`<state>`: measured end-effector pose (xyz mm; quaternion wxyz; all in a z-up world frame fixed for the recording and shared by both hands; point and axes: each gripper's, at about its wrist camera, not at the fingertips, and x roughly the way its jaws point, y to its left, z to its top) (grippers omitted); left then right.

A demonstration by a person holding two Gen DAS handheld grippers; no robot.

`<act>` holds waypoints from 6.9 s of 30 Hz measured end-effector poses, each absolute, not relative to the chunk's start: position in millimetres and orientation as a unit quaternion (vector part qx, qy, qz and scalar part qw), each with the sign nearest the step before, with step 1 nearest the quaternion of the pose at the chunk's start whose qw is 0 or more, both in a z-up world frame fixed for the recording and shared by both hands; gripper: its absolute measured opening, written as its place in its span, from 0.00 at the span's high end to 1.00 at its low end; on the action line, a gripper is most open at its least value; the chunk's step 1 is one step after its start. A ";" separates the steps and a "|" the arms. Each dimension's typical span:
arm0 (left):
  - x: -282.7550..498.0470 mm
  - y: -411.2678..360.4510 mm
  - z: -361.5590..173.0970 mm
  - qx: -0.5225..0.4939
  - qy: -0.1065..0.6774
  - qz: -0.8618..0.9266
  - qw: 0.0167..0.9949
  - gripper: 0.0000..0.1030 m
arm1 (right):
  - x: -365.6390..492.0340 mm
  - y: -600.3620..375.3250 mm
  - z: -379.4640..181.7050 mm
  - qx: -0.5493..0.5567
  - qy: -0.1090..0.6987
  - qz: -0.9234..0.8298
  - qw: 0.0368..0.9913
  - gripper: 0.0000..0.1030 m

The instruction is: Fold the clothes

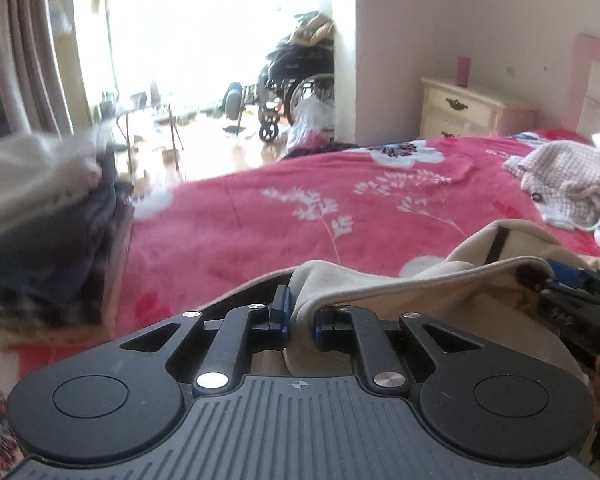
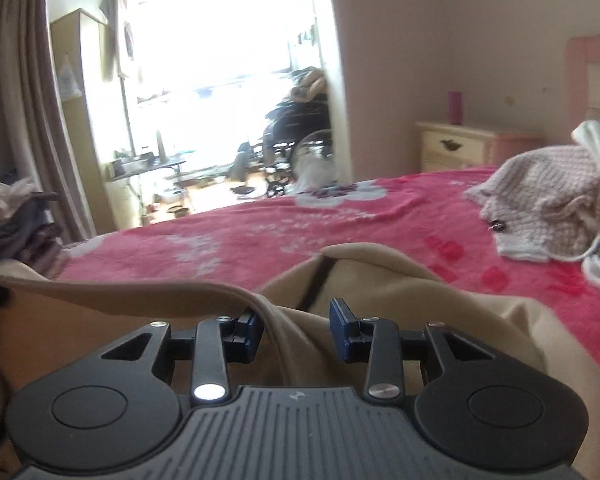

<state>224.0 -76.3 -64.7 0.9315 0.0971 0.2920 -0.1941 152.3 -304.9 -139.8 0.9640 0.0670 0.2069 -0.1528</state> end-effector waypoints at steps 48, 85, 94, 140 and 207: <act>-67.0 37.6 238.0 -0.048 -0.069 -0.340 0.936 0.90 | -177.4 -253.8 259.1 -0.237 -0.234 -0.197 0.922 0.91; 446.2 -90.8 -146.5 -0.030 0.474 -0.153 0.867 0.48 | 400.6 -348.3 -209.6 -0.167 0.390 -0.037 0.905 0.58; 422.7 -49.6 -113.7 -0.112 0.477 -0.177 0.853 0.42 | 333.9 -400.4 -97.5 -0.079 0.412 0.042 0.907 0.33; 95.5 68.3 -116.3 -0.125 0.543 -0.207 0.805 0.39 | 85.7 -511.1 19.4 0.212 0.226 -0.297 0.903 0.24; 71.6 42.1 -116.0 -0.028 0.515 -0.332 0.790 0.21 | 93.4 -259.4 -85.8 0.489 0.357 0.134 0.784 0.31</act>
